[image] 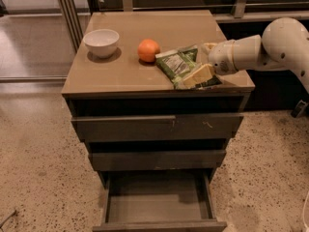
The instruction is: Pick green jalapeno chip bag from bottom drawer and place on counter
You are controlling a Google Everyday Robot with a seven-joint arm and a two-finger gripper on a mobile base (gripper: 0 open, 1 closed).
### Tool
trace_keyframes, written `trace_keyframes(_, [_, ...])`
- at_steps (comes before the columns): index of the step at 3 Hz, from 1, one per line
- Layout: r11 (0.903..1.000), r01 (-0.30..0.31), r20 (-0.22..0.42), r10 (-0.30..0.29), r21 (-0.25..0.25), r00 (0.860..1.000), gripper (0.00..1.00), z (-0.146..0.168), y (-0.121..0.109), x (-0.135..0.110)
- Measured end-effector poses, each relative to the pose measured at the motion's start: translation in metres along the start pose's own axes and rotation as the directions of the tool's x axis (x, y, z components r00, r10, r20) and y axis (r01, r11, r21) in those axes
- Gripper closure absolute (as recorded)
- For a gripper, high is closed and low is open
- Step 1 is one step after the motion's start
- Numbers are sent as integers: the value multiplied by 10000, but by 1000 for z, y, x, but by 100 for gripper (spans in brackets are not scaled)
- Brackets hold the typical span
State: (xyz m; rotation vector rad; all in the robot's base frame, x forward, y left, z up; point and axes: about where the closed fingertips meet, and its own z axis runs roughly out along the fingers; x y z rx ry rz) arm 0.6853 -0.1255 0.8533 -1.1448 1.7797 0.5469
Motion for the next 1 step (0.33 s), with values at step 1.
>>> trace_keyframes(1, [10000, 0, 0, 0, 0, 10000, 0, 0, 0, 0])
